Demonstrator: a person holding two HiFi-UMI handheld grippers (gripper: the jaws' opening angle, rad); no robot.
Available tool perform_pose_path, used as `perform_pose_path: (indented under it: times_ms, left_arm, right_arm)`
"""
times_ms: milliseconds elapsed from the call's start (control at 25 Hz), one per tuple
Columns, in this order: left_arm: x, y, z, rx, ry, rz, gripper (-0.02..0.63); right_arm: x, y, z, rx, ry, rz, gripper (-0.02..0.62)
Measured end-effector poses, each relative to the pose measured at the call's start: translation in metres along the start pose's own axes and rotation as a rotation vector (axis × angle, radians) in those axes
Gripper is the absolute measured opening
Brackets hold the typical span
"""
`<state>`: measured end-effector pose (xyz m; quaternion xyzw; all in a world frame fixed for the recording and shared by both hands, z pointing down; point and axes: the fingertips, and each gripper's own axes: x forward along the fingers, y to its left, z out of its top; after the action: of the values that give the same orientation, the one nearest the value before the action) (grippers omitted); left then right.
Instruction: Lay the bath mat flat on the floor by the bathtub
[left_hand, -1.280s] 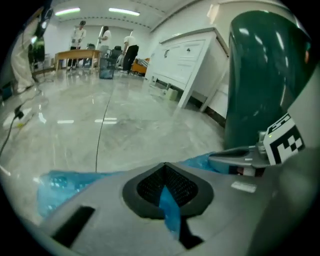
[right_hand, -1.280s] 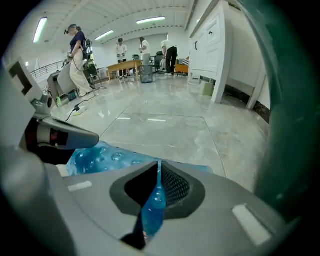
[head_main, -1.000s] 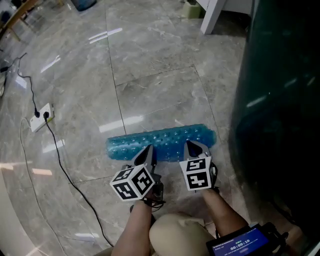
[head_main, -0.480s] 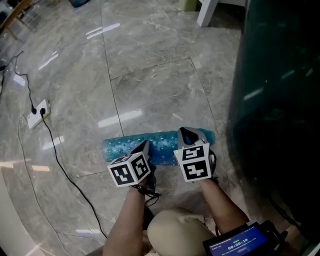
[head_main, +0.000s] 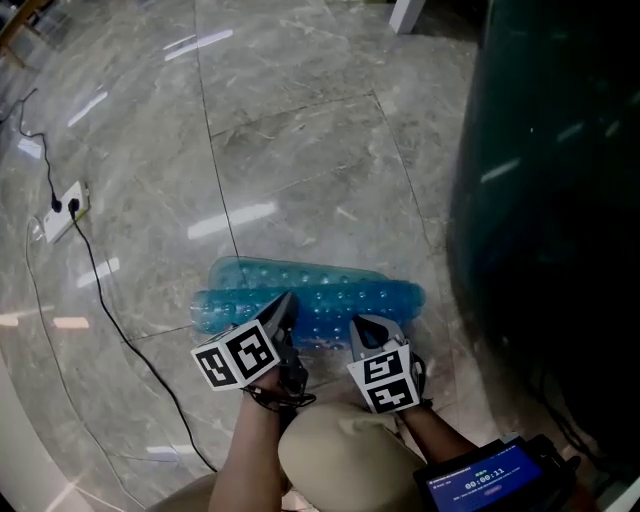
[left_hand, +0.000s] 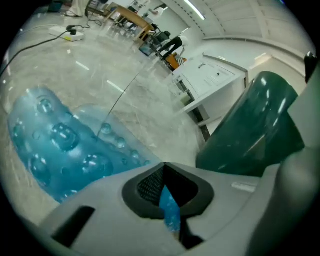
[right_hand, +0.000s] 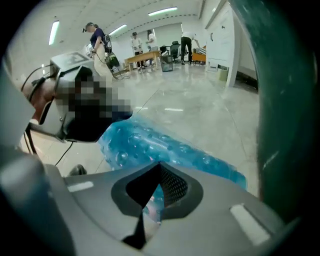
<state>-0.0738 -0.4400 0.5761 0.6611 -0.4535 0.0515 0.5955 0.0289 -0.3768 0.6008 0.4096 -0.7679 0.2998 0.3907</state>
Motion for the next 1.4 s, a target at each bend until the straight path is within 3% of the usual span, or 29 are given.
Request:
perform_pose_path:
  times_ms: [80,240,400,560,640,720,840,920,1040,1160,1400]
  left_arm:
    - [-0.003,0.004,-0.001,-0.044,0.001,-0.007,0.006]
    - [0.003,0.008,0.002,-0.043,0.030,-0.015,0.006]
    - [0.012,0.008,0.007,-0.026,0.060,-0.026,0.006]
    - [0.012,0.001,0.012,-0.003,0.075,-0.042,0.006]
    - [-0.005,-0.005,0.029,0.053,0.015,-0.031,0.006]
    - [-0.029,-0.003,0.053,0.166,-0.051,0.025,0.006]
    - [-0.063,0.022,0.080,0.343,-0.098,0.184,0.007]
    - [-0.088,0.048,0.100,0.399,-0.144,0.291,0.008]
    - [-0.127,0.096,0.122,0.325,-0.222,0.384,0.007]
    - [-0.146,0.138,0.121,0.268,-0.213,0.414,0.006]
    - [-0.108,0.174,0.085,0.204,-0.078,0.278,0.007]
  right_arm:
    - [-0.006,0.003,0.006,0.009,-0.007,0.009,0.003]
    - [-0.019,-0.008,0.018,0.120,-0.074,0.045,0.005]
    - [-0.025,-0.041,0.050,0.084,-0.137,-0.052,0.006]
    - [0.002,-0.045,0.056,0.041,-0.004,-0.084,0.006]
    - [0.007,-0.043,0.045,0.055,0.046,-0.095,0.005]
    - [0.005,-0.041,0.039,0.060,0.050,-0.098,0.006]
    - [0.003,-0.036,0.031,0.059,0.049,-0.101,0.006]
    - [0.001,-0.034,0.026,0.057,0.038,-0.114,0.006]
    - [0.002,-0.034,0.025,0.055,0.005,-0.120,0.006]
    - [0.002,-0.035,0.024,0.071,-0.018,-0.108,0.006]
    - [0.002,-0.032,0.014,0.112,-0.080,-0.123,0.006]
